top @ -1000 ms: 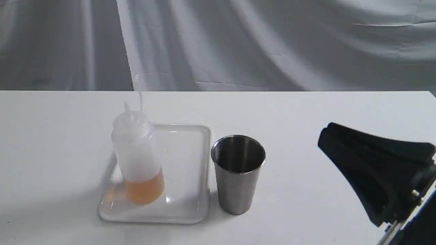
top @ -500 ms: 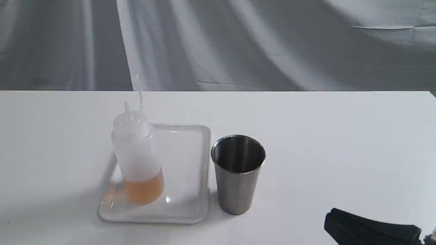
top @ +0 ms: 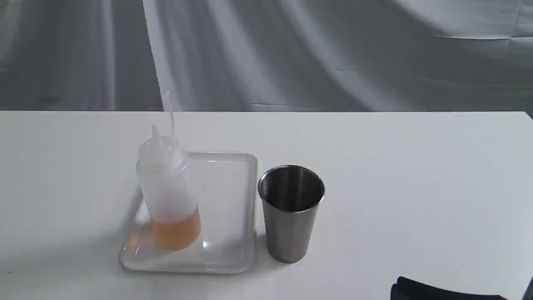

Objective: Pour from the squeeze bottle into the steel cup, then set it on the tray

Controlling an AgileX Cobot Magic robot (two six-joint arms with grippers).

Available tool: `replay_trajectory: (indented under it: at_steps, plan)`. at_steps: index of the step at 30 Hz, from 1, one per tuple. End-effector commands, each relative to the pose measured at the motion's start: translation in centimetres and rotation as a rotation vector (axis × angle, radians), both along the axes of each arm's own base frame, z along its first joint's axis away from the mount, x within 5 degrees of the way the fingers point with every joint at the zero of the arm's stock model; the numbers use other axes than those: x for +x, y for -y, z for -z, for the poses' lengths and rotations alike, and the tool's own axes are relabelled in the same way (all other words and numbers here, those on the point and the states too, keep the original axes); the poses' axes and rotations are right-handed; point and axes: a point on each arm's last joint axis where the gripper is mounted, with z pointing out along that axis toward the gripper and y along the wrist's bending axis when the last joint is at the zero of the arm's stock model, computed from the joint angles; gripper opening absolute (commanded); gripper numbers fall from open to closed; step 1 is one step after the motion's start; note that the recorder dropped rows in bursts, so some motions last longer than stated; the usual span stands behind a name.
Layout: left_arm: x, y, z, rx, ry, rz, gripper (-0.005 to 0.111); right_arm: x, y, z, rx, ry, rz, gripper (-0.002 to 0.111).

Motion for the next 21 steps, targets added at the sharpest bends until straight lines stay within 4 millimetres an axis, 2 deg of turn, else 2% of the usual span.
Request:
replay_trajectory:
  at_steps: [1, 7, 14, 21]
  plan:
    - [0.0, 0.0, 0.1, -0.001, 0.005, 0.0, 0.008, -0.6, 0.3, 1.2, -0.054, -0.005, -0.03, 0.0]
    - [0.0, 0.0, 0.1, -0.001, 0.005, 0.0, 0.008, -1.1, 0.7, 2.1, -0.099, -0.044, -0.046, 0.0]
    - [0.0, 0.0, 0.1, -0.001, 0.005, 0.0, 0.008, -1.6, 2.2, 0.2, 0.0, 0.083, 0.016, 0.0]
    - [0.0, 0.0, 0.1, -0.001, 0.005, 0.0, 0.008, -2.1, 4.1, -1.4, 0.019, 0.249, 0.135, 0.0]
